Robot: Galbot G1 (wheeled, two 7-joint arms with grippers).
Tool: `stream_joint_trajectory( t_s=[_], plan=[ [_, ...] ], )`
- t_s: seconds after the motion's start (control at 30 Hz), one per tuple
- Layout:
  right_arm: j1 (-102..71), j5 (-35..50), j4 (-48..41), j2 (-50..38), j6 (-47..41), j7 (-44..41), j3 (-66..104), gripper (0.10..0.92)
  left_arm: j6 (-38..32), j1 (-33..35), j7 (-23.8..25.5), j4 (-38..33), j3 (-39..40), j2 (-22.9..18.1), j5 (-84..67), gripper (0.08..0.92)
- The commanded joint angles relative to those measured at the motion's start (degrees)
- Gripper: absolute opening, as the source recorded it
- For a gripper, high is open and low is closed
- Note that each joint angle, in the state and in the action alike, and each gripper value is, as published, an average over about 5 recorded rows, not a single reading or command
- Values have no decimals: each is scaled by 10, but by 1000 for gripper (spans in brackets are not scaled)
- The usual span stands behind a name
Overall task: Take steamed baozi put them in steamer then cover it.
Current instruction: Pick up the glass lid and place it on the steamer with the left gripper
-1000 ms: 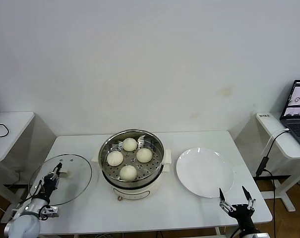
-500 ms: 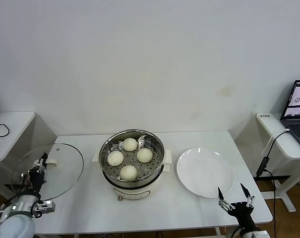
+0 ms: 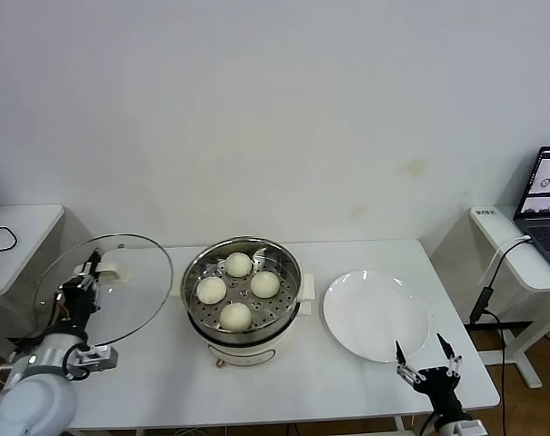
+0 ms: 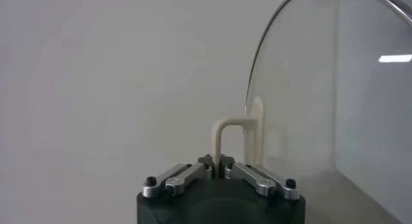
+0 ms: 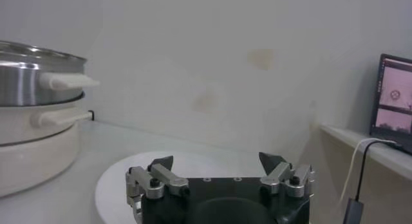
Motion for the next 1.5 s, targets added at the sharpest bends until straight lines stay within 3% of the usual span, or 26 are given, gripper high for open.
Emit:
stream_joint_trajectory(
  t_s=[0.03, 0.2, 0.47, 0.97, 1.13, 1.5],
  plan=[
    [6, -51, -3, 9, -2, 25, -22, 823, 54, -96, 34, -52, 119, 38, -25, 136],
    [19, -80, -11, 18, -4, 36, -36, 823, 74, -136, 59, -50, 182, 17, 15, 136],
    [36, -126, -33, 38, -7, 54, -60, 823, 87, -205, 97, 16, 284, -86, 127, 136],
    [53, -143, -61, 41, -8, 56, -71, 823, 89, -260, 116, 95, 344, -222, 212, 136],
    [54, -143, -62, 41, -9, 56, -74, 823, 88, -261, 118, 106, 354, -244, 228, 136],
    [52, -145, -64, 43, -8, 56, -80, 823, 84, -237, 119, 105, 351, -247, 238, 136]
  ],
)
